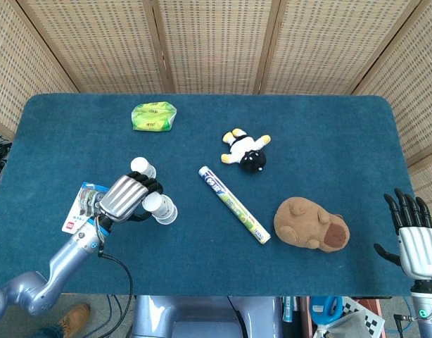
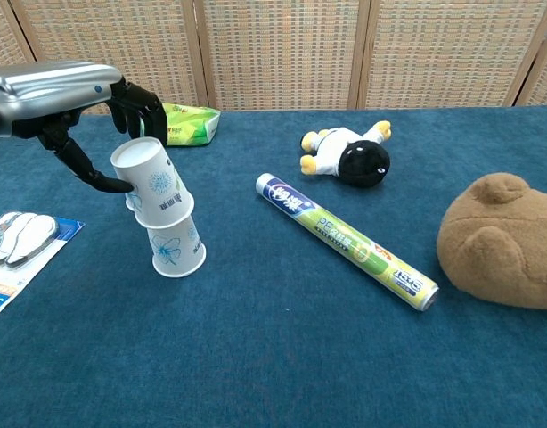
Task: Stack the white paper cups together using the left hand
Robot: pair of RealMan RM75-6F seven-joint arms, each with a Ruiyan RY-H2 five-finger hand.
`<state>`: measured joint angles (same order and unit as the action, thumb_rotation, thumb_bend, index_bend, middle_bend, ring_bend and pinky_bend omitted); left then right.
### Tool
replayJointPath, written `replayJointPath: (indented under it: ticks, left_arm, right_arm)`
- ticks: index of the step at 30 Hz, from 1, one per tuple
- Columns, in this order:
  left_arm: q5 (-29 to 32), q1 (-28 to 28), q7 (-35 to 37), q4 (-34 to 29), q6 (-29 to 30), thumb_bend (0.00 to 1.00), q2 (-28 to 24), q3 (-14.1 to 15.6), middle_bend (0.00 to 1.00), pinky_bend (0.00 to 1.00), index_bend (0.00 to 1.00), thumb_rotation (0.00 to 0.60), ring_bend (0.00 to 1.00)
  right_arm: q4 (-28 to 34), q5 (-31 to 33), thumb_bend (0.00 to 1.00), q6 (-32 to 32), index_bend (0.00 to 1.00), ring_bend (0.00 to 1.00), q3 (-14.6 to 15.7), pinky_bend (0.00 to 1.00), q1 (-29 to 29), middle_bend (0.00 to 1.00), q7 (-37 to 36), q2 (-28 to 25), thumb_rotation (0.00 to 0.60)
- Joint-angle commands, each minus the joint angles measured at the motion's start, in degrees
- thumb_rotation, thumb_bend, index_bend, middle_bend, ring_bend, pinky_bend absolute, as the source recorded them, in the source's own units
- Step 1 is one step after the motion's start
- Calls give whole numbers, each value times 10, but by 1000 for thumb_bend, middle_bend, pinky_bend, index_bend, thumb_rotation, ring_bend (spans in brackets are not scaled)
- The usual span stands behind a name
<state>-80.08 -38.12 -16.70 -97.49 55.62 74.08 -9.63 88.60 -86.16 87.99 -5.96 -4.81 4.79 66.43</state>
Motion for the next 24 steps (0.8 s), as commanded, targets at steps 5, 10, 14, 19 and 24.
replayJointPath:
  ticks: [5,10,14,19,24]
  left_arm:
    - [9,-5,-12,10,3,229,9,7,420,312,432,600,381]
    - [18,-9,-15,17,4,229,17,9,310,281,395,600,268]
    - [19,-11,-3,16,5,229,17,10,19,133,104,600,22]
    - [27,-14,-7,-12,4,229,-12,5,0,18,0,600,0]
    - [47,-12,-19,-36,23,229,-54,-15,0,9,0,600,0]
  right_arm:
    - [-2,3,0,-3,0,0,-1,0,-1,0,-3,0,600]
    - [-2,3,0,-4,0,0,-1,0,-1,0,-4,-1,600]
    - [-2,5,0,-5,0,0,-1,0,-1,0,-6,-1,600]
    - [-2,5,0,-5,0,0,-1,0,-1,0,-5,-1,600]
    - [-3,6,0,-7,0,0,-1,0,-2,0,-5,-1,600]
